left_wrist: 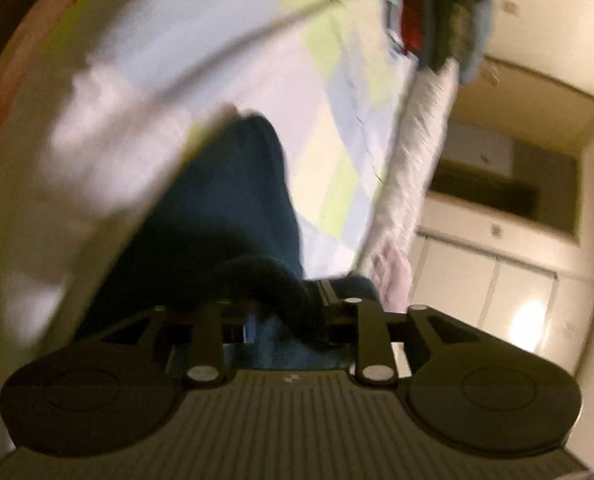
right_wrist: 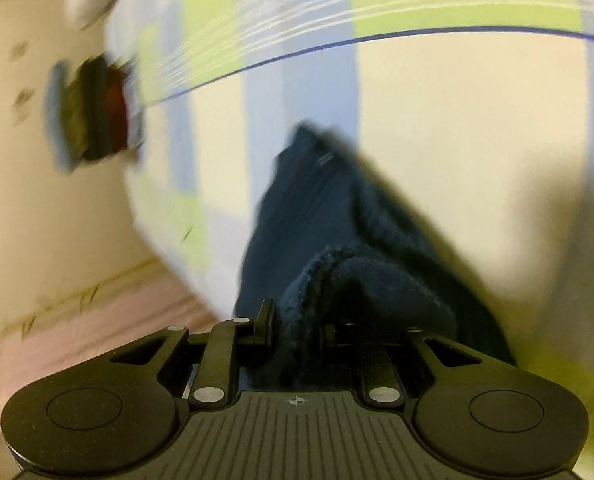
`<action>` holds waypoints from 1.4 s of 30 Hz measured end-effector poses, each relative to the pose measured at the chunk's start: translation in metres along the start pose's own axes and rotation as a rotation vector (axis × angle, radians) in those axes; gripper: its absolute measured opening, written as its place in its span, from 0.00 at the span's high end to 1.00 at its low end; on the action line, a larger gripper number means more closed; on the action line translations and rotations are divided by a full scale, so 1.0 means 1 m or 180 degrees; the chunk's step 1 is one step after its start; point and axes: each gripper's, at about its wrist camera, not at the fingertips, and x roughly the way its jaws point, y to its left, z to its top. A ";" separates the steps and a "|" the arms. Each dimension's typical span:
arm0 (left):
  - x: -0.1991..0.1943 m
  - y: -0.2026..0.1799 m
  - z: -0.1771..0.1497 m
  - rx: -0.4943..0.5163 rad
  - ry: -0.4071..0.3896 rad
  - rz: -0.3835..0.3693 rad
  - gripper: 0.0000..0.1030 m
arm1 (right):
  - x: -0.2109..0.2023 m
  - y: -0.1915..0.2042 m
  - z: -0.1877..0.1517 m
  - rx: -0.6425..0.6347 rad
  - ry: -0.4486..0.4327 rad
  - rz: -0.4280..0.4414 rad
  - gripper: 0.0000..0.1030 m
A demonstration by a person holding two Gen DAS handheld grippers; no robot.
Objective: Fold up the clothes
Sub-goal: 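Lower the folded end onto the sweater with both grippers and release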
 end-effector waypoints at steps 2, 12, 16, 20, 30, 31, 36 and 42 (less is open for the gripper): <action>0.002 0.002 0.009 -0.0042 -0.0077 0.0010 0.74 | 0.008 -0.003 0.010 0.0143 -0.0106 0.0189 0.59; -0.046 -0.016 0.017 0.0639 -0.0509 -0.0232 0.48 | -0.036 0.041 0.006 -0.1475 -0.0690 0.0355 0.32; -0.038 -0.049 0.006 0.2003 -0.0247 0.0352 0.46 | -0.026 0.059 -0.019 -0.2757 -0.0505 -0.0149 0.32; -0.002 -0.061 -0.010 0.3035 0.0178 0.0791 0.46 | -0.003 0.056 -0.020 -0.3233 -0.0337 -0.0418 0.33; 0.010 -0.061 0.003 0.2858 -0.0016 0.0368 0.93 | 0.005 0.061 -0.029 -0.3627 -0.0503 -0.0532 0.91; 0.005 -0.059 0.005 0.2803 -0.0087 0.0357 0.93 | 0.002 0.065 -0.031 -0.3663 -0.0602 -0.0563 0.91; 0.008 -0.046 0.010 0.2643 -0.0227 0.0540 0.93 | 0.016 0.077 -0.030 -0.3730 -0.0871 -0.0863 0.92; 0.015 -0.036 0.012 0.2556 -0.0185 0.0700 0.91 | 0.032 0.077 -0.018 -0.3524 -0.0745 -0.0913 0.79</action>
